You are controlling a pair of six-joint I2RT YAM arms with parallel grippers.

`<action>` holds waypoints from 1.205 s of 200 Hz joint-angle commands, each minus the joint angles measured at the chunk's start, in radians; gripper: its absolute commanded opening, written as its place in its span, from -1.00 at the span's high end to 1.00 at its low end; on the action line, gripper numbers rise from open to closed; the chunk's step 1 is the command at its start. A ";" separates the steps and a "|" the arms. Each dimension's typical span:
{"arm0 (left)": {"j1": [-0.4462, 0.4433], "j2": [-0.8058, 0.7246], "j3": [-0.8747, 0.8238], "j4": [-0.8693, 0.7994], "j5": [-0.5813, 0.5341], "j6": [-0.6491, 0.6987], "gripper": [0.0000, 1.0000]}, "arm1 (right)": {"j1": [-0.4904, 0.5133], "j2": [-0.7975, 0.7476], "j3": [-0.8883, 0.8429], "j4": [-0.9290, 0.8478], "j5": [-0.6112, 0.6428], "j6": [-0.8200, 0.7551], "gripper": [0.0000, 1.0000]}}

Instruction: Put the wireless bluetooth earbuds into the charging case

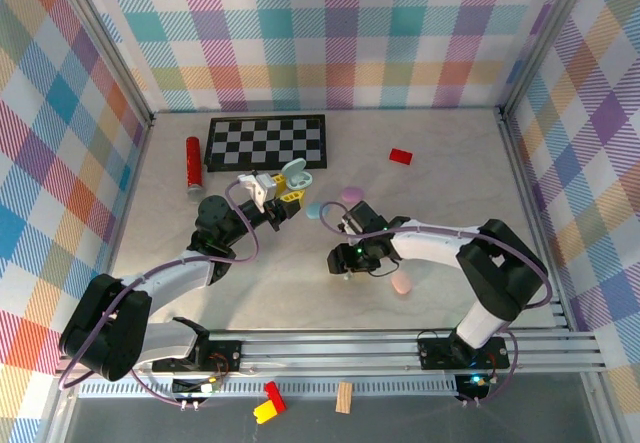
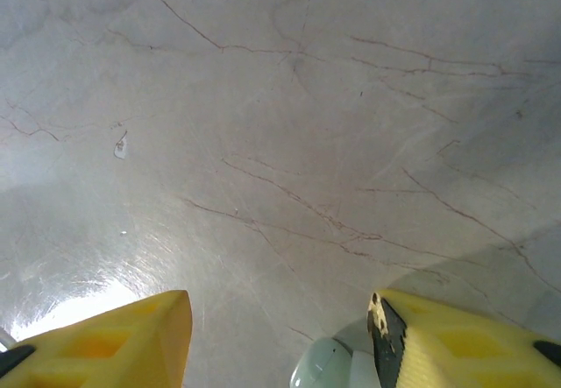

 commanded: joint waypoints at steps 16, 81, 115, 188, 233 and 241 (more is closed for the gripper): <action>0.009 -0.019 -0.003 0.022 0.015 -0.006 0.23 | 0.015 -0.023 -0.063 -0.073 -0.068 0.056 -0.13; 0.009 0.006 0.002 0.041 0.018 -0.012 0.23 | 0.020 -0.100 -0.118 -0.060 -0.124 0.096 -0.13; 0.009 0.021 0.008 0.052 0.021 -0.015 0.23 | 0.020 -0.143 -0.098 -0.107 -0.036 0.098 -0.13; 0.009 0.036 0.018 0.057 0.038 -0.023 0.23 | -0.073 -0.109 -0.047 -0.026 -0.085 0.050 -0.05; 0.009 0.022 0.018 0.034 0.036 -0.015 0.23 | -0.073 -0.026 -0.020 0.009 -0.153 0.045 0.12; 0.010 0.021 0.017 0.031 0.035 -0.015 0.23 | -0.073 -0.019 -0.025 0.014 -0.159 0.051 0.18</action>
